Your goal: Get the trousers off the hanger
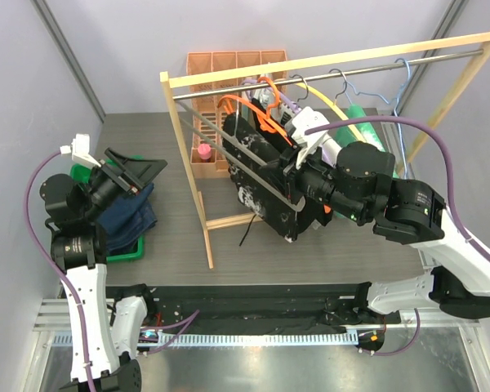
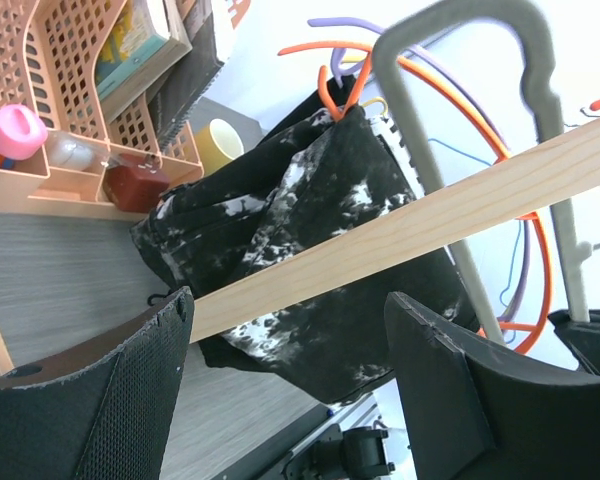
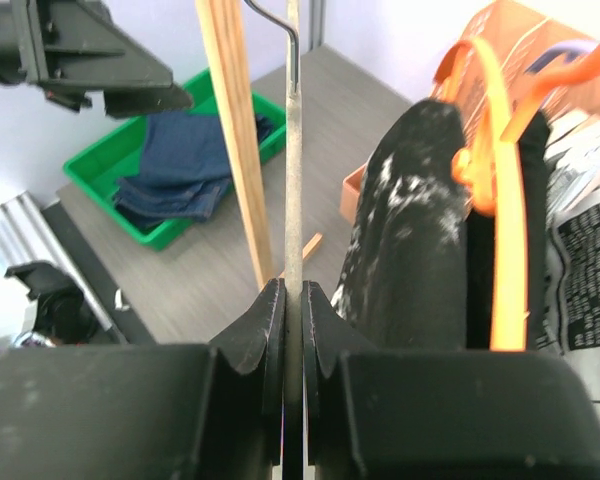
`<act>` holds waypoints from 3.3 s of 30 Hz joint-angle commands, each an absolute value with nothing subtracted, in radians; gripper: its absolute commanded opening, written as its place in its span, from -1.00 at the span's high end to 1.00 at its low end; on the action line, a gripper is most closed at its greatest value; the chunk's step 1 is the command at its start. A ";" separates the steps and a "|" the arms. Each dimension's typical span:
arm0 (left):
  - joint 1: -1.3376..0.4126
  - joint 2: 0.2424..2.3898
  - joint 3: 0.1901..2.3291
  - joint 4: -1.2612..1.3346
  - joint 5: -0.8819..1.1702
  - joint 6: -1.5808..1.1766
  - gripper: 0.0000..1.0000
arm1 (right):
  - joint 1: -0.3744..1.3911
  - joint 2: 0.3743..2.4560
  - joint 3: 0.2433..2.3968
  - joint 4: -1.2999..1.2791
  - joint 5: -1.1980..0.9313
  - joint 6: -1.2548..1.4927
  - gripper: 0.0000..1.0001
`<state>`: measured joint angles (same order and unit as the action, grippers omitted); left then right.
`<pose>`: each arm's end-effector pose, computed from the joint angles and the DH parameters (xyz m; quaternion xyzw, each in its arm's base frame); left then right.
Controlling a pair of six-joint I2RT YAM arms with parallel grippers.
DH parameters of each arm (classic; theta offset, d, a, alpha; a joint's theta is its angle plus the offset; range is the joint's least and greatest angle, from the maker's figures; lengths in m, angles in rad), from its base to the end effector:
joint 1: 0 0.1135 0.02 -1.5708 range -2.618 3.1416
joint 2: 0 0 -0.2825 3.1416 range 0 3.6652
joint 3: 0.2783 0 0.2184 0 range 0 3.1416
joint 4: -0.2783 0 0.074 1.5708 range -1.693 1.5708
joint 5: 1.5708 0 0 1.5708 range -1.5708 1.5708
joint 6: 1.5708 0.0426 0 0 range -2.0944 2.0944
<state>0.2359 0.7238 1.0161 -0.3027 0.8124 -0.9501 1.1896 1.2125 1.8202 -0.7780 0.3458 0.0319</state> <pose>0.1000 -0.0078 0.4175 -0.1344 0.6968 -0.4890 0.5072 0.0772 0.1538 0.5279 -0.3193 0.6912 0.2563 0.5955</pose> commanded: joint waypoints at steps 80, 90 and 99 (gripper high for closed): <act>-0.514 0.841 1.330 -0.123 1.195 -0.795 -0.69 | 1.069 1.104 1.865 -0.874 0.454 0.387 -0.25; -0.515 0.873 1.321 -0.121 1.178 -0.808 -0.70 | 1.071 1.230 1.976 -0.891 0.580 0.304 -0.19; -0.515 0.864 1.287 -0.123 1.169 -0.807 -0.70 | 1.065 1.282 1.999 -0.881 0.531 0.305 0.17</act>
